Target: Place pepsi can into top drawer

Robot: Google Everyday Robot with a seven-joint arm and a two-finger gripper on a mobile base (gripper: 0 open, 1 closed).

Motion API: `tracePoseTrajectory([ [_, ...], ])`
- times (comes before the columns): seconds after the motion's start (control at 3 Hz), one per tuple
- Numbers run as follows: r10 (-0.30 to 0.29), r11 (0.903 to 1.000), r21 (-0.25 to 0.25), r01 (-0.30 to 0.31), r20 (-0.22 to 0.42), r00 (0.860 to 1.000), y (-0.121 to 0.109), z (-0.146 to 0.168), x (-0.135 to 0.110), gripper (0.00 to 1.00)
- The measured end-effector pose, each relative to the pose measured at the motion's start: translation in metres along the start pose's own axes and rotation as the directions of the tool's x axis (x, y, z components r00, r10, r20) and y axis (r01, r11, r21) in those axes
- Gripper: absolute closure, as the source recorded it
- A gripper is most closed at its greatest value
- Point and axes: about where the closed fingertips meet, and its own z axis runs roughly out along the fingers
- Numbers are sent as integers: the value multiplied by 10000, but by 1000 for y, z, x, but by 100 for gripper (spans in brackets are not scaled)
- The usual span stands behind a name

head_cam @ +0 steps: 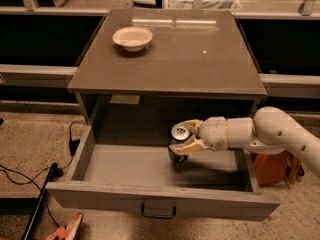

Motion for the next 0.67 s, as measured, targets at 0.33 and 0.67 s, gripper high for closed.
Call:
tracePoseTrajectory([
  [0.33, 0, 10000, -1, 0, 0, 10000, 0, 0, 0, 59],
  [0.67, 8, 9999, -159, -6, 101, 9999, 1, 2, -1, 37],
])
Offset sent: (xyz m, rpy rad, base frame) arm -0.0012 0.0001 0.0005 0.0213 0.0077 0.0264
